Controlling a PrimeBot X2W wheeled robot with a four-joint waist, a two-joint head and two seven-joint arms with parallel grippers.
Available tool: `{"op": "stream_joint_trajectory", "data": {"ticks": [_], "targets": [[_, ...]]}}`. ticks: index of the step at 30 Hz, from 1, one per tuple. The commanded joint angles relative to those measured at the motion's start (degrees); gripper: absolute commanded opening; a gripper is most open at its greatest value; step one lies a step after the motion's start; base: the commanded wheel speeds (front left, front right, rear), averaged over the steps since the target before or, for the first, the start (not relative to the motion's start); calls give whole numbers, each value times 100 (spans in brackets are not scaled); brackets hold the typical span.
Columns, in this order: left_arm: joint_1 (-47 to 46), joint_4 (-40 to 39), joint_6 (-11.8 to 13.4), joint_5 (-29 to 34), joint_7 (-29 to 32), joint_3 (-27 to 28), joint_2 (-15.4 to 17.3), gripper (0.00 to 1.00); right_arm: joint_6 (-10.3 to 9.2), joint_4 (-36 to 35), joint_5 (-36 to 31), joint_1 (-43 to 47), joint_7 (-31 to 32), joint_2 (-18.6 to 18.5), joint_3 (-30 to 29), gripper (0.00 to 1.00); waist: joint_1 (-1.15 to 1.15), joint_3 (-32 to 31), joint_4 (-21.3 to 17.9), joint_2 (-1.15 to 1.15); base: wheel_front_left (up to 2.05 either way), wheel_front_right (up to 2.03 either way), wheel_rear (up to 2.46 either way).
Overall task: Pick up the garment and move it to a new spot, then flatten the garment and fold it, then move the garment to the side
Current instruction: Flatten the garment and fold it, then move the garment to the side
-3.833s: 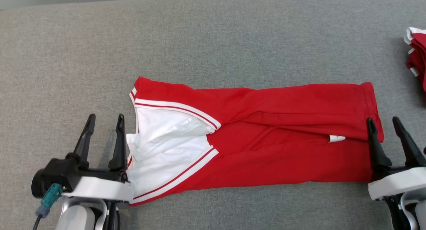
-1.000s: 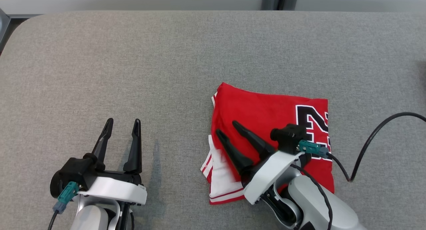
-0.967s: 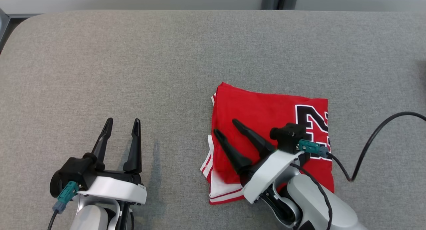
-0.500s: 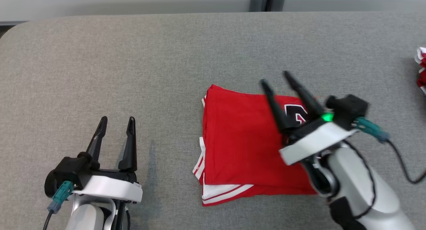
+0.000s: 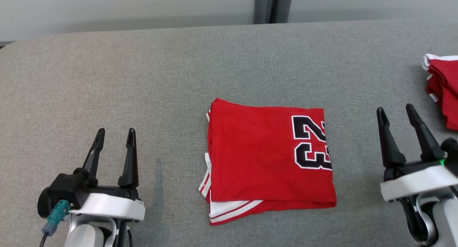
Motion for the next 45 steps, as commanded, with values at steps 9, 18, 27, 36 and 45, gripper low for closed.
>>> {"op": "stream_joint_trajectory", "data": {"ticks": [9,18,27,36,45], "targets": [[329,21,26,-37,62,-2,125,100,2,-553,-202,748,402,22,-299,100,0,-360,-114,0,0,0,0],[676,-63,85,-125,199,42,188,100,1,-866,-306,1298,680,91,-440,100,0,-704,-196,0,0,0,0],[975,-153,155,-156,387,-1,241,100,1,-1031,-342,1621,872,54,-426,100,0,-933,-210,0,0,0,0],[1057,-219,222,-225,475,-10,270,100,1,-1149,-342,1713,1006,76,-449,100,0,-1016,-206,0,0,0,0],[1103,-305,316,-235,544,-64,245,100,1,-1049,-299,1673,975,81,-435,100,0,-1044,-227,0,0,0,0]]}}
